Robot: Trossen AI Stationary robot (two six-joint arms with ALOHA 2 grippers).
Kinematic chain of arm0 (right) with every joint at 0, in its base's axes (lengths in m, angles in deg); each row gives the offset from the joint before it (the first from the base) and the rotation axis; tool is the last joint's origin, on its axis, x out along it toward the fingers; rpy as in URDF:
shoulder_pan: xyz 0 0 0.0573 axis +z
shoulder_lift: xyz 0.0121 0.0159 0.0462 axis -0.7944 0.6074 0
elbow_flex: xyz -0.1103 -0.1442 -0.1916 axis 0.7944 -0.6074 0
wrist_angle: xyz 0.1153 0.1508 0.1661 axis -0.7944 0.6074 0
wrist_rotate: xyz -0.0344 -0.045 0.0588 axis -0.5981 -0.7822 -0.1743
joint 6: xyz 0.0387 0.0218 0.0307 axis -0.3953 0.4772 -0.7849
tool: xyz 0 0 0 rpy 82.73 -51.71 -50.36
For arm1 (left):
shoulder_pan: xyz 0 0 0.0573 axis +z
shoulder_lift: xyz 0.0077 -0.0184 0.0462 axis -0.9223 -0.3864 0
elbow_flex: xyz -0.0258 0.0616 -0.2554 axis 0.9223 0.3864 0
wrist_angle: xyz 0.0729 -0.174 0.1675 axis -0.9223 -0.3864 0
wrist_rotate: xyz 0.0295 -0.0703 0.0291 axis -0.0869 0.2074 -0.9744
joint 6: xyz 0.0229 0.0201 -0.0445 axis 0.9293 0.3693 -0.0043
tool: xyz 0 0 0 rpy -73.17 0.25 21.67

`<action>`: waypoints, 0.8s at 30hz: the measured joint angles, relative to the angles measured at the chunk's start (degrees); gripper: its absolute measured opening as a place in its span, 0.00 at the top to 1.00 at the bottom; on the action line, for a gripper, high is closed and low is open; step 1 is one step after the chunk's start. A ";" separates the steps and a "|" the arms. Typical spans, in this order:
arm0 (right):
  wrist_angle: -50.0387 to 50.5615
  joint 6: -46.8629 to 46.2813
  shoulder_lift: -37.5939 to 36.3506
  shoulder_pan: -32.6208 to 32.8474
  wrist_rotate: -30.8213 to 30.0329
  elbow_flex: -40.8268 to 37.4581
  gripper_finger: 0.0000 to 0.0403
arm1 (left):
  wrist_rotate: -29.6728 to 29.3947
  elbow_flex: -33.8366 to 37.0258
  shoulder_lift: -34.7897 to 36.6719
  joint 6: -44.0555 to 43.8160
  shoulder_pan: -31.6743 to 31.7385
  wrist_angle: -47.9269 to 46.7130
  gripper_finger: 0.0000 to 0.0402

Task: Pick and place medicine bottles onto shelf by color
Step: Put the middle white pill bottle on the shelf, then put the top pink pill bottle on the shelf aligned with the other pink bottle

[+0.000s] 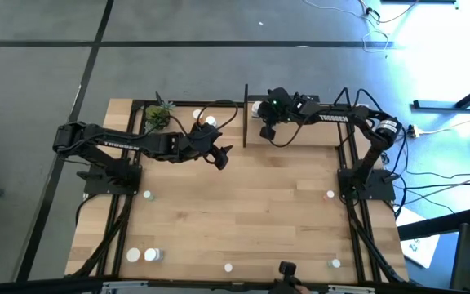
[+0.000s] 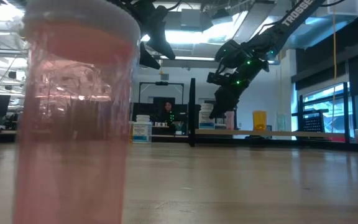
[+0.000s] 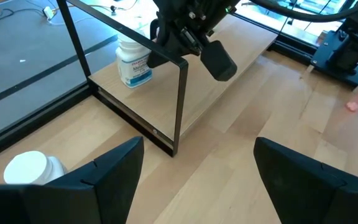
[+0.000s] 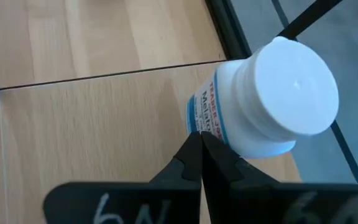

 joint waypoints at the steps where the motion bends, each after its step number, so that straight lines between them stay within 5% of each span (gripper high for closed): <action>1: 0.21 0.00 0.00 0.00 0.00 0.00 1.00 | 0.00 0.00 0.00 0.00 -0.01 0.02 0.26; 12: 19.95 -0.40 -4.16 1.59 0.03 6.55 1.00 | 0.00 0.00 0.00 0.00 0.01 0.00 0.26; 24: 39.58 -13.20 -23.16 10.06 0.43 9.18 1.00 | 0.02 0.00 0.00 -0.01 0.00 0.01 0.26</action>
